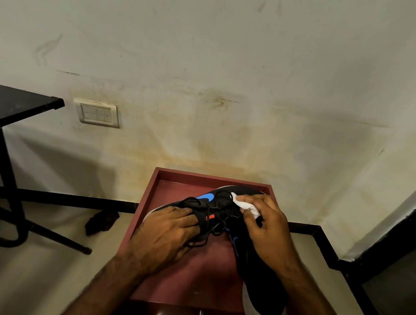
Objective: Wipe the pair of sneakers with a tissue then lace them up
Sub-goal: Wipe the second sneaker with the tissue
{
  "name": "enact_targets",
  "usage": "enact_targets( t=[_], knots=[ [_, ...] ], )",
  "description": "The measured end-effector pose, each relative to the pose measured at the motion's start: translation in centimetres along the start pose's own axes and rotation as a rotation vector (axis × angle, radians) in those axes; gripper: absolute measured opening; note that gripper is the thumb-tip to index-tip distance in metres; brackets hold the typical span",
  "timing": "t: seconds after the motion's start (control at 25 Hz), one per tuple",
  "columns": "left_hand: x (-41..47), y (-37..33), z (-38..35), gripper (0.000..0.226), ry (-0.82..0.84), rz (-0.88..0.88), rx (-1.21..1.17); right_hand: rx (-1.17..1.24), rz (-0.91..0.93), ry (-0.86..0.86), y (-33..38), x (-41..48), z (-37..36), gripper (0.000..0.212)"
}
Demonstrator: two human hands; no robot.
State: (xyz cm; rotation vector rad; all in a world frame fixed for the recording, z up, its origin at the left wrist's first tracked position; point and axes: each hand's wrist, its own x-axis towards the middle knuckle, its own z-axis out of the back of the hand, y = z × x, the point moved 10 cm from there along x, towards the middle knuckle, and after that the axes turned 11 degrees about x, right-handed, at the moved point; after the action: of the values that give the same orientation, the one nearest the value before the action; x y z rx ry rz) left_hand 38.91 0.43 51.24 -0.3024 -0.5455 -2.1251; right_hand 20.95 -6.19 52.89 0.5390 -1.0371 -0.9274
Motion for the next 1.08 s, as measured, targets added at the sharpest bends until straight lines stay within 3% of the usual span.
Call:
enact_targets(
  t=[0.16, 0.32, 0.4, 0.48, 0.6, 0.68, 0.84, 1.0, 1.08],
  knots=[
    [-0.3, 0.3, -0.1, 0.026, -0.001, 0.008, 0.004, 0.019, 0.015, 0.075, 0.3, 0.2, 0.3, 0.041],
    [-0.1, 0.0, 0.1, 0.025, -0.017, 0.001, 0.013, -0.139, -0.047, -0.299, -0.4, 0.7, 5.2, 0.034],
    [0.1, -0.2, 0.2, 0.026, -0.023, -0.002, 0.012, -0.190, -0.082, -0.399, -0.6, 0.5, 6.8, 0.031],
    [0.2, -0.3, 0.1, 0.027, -0.019, -0.005, 0.013, -0.093, -0.070, -0.316, -0.4, 0.4, 5.6, 0.034],
    [0.2, -0.3, -0.3, 0.025, -0.014, -0.007, 0.015, -0.077, 0.008, -0.041, 0.6, 0.1, 1.1, 0.037],
    [0.1, -0.2, -0.4, 0.027, -0.012, -0.003, 0.016, -0.104, 0.027, -0.064, 0.6, 0.5, 1.2, 0.036],
    [0.1, -0.1, -0.3, 0.027, -0.026, 0.007, 0.002, -0.141, -0.100, -0.333, -1.0, 0.7, 5.2, 0.031],
    [0.4, 0.0, -1.0, 0.032, -0.012, 0.018, -0.007, -0.102, -0.036, -0.059, -0.6, 0.2, 0.5, 0.036],
    [0.5, 0.2, -0.9, 0.034, -0.018, 0.026, -0.010, -0.133, -0.021, -0.064, -0.9, 0.4, 0.6, 0.034]
  ],
)
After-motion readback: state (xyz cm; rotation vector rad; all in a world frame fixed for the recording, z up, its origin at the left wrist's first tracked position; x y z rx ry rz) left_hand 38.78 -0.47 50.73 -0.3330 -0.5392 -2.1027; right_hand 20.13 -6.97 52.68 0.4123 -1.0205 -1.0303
